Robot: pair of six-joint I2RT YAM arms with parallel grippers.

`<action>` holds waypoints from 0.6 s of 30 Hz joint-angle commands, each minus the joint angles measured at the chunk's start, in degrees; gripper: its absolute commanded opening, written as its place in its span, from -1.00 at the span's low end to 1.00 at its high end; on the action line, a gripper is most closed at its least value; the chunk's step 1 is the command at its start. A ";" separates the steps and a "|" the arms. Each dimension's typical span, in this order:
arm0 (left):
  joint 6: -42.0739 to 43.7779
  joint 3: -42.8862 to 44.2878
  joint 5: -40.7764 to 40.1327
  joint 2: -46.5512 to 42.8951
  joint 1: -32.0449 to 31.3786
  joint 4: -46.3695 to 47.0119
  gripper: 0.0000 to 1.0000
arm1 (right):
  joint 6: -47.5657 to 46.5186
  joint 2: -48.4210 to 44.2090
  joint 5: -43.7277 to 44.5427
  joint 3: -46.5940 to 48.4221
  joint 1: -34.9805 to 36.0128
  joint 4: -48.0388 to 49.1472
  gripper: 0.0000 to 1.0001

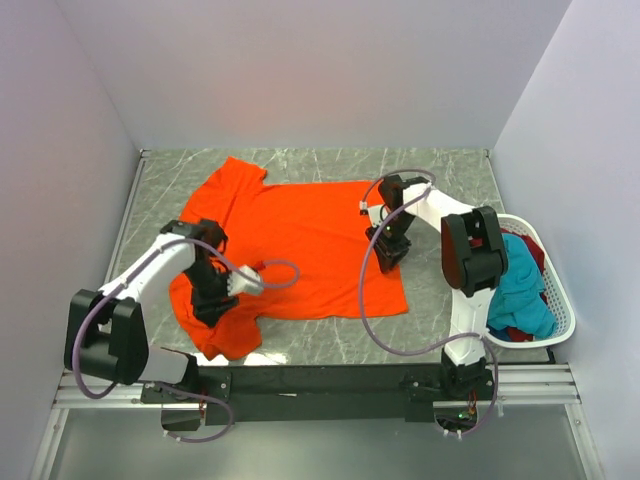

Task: Fold and stack the t-shirts
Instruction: Flatten the tshirt out

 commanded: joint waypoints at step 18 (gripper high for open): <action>-25.51 4.41 -7.41 22.28 20.82 32.90 -0.14 | -2.71 -3.41 13.58 -14.05 1.15 6.55 -0.41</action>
